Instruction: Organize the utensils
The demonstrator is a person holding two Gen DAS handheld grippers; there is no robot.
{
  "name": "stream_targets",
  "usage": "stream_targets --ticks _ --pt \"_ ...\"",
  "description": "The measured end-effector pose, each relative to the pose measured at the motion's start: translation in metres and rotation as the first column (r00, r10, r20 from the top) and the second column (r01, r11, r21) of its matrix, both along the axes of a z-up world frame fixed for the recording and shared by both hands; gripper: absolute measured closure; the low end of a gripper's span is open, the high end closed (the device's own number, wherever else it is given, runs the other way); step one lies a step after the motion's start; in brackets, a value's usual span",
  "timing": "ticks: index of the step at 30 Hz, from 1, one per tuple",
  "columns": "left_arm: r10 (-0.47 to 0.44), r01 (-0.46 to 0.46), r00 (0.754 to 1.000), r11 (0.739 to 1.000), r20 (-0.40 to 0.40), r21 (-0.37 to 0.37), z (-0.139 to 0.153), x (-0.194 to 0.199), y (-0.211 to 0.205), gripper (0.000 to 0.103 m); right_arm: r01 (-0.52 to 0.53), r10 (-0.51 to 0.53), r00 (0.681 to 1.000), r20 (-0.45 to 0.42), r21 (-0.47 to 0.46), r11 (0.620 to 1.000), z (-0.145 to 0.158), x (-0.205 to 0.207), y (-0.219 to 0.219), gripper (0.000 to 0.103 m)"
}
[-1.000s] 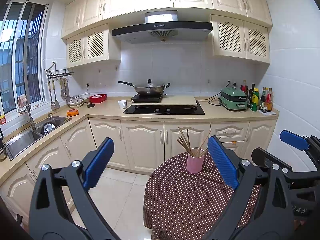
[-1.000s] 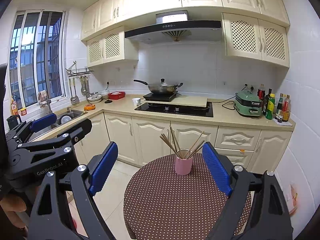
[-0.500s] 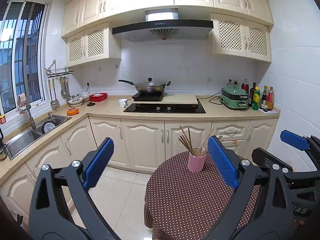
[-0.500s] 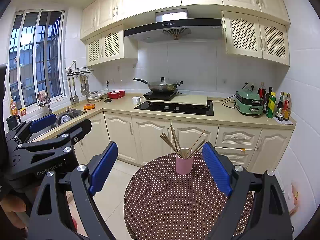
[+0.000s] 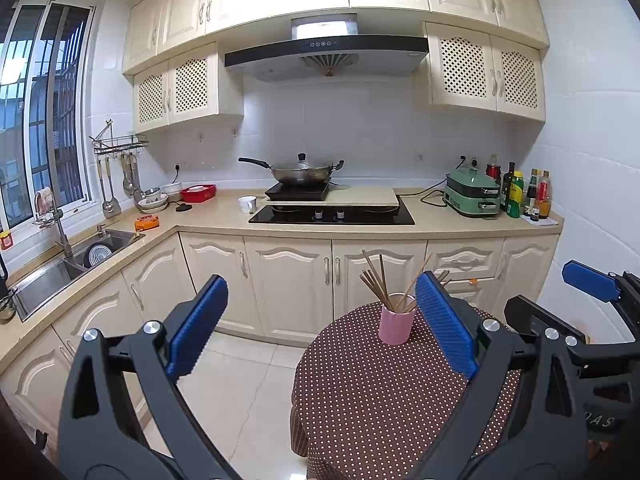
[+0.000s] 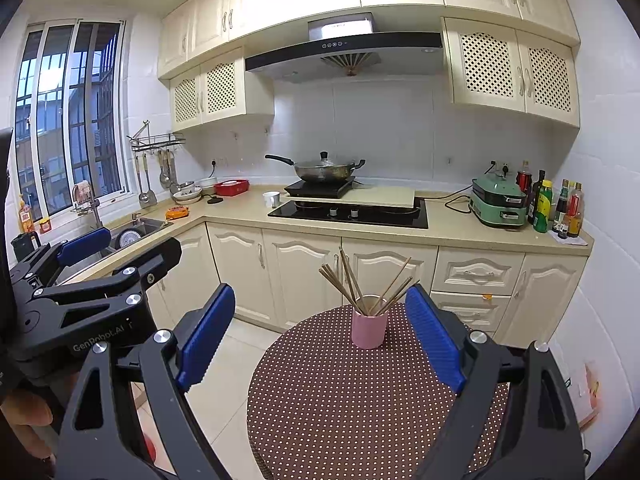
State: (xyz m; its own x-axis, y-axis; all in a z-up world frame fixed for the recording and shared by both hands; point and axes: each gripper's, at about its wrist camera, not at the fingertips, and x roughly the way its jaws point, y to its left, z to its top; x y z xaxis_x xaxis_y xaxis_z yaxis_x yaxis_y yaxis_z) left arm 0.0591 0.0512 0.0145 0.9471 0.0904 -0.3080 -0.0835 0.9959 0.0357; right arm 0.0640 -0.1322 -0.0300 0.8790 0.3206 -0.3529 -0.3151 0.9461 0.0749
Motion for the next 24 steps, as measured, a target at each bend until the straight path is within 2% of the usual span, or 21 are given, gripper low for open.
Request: stream_targets --ticks 13,24 --pt "0.017 -0.017 0.999 1.0 -0.031 0.01 -0.01 0.03 -0.005 0.01 -0.016 0.016 0.999 -0.032 0.004 1.0 -0.011 0.031 -0.007 0.019" --pt "0.027 -0.025 0.99 1.0 -0.136 0.013 -0.041 0.086 -0.018 0.01 -0.028 0.029 0.993 -0.115 0.003 1.0 -0.039 0.081 -0.018 0.019"
